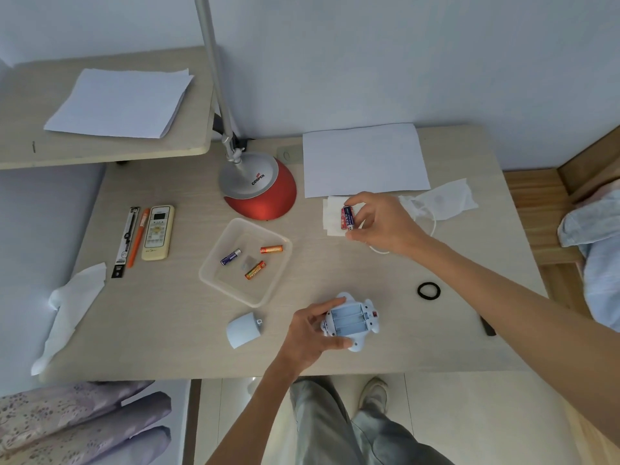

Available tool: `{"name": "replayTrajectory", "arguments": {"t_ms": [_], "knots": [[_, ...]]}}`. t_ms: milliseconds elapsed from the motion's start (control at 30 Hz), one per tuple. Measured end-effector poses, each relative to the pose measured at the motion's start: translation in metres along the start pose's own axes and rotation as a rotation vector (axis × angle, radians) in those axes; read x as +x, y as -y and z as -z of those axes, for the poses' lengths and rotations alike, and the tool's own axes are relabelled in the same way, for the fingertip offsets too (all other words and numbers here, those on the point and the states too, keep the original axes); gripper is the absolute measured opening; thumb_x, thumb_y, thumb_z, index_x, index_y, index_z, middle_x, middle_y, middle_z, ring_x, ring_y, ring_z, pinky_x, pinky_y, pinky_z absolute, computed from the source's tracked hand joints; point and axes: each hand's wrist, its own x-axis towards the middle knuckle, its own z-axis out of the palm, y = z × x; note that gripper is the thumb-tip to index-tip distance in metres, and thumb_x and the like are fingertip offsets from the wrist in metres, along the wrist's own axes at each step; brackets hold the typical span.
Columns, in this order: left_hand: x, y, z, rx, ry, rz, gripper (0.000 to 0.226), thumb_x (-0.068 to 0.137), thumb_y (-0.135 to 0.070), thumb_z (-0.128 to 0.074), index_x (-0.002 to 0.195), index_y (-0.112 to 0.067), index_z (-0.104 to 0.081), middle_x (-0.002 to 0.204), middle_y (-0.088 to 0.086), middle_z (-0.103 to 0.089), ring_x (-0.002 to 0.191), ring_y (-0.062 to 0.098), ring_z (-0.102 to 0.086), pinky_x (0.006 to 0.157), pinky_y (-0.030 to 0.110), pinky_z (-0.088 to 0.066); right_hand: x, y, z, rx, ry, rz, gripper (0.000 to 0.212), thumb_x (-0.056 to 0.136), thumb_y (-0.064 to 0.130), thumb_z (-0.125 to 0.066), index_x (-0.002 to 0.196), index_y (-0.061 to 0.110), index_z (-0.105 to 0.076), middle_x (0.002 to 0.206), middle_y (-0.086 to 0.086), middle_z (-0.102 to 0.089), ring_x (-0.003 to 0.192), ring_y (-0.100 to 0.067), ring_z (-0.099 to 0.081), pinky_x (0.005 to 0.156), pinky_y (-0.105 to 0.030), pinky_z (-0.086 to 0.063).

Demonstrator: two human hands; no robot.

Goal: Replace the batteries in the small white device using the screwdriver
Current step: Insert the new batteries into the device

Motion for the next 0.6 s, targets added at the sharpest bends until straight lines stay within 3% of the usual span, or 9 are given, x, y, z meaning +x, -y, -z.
{"name": "replayTrajectory", "arguments": {"t_ms": [100,233,300,400,600], "knots": [[-0.001,-0.002,0.001,-0.012,0.001,0.008,0.077,0.066,0.002,-0.099,0.135,-0.018,-0.072,0.137,-0.001,-0.07,0.125,0.008,-0.067,0.094,0.027,-0.061,-0.018,-0.003,0.005,0.104,0.012,0.006,0.057,0.081,0.006,-0.09,0.131,0.022,-0.068,0.088,-0.003,-0.077,0.065,-0.02,-0.074,0.057,-0.038,-0.064],[-0.001,-0.003,0.0,0.01,-0.002,0.003,0.074,0.067,0.008,-0.096,0.134,-0.015,-0.072,0.134,-0.008,-0.07,0.12,-0.002,-0.067,0.089,0.021,-0.06,-0.037,-0.014,0.006,0.134,0.062,0.002,0.053,0.091,0.012,-0.082,0.139,0.027,-0.067,0.096,-0.007,-0.072,0.065,-0.016,-0.071,0.059,-0.036,-0.065],[-0.001,-0.002,0.0,0.01,-0.007,0.003,0.074,0.067,0.01,-0.095,0.134,-0.011,-0.072,0.132,-0.01,-0.071,0.117,-0.004,-0.068,0.088,0.02,-0.06,-0.046,-0.021,0.004,0.126,0.087,0.012,0.038,0.098,0.013,-0.075,0.134,0.024,-0.071,0.097,-0.004,-0.074,0.065,-0.014,-0.069,0.061,-0.035,-0.065],[-0.001,-0.003,0.0,0.005,-0.011,0.009,0.075,0.066,0.011,-0.095,0.135,-0.01,-0.071,0.128,-0.014,-0.074,0.116,-0.003,-0.069,0.091,0.022,-0.06,-0.06,-0.031,0.0,0.09,0.098,0.0,0.017,0.103,0.015,-0.068,0.116,0.017,-0.078,0.079,-0.006,-0.073,0.058,-0.016,-0.068,0.066,-0.044,-0.065],[-0.002,-0.001,0.0,0.004,-0.017,-0.009,0.077,0.067,0.01,-0.095,0.137,-0.009,-0.07,0.134,-0.004,-0.073,0.118,0.0,-0.069,0.098,0.026,-0.06,-0.084,-0.039,-0.008,0.154,0.079,-0.028,0.011,0.098,0.013,-0.076,0.107,0.01,-0.079,0.066,0.003,-0.068,0.06,-0.029,-0.07,0.065,-0.044,-0.062]]}}
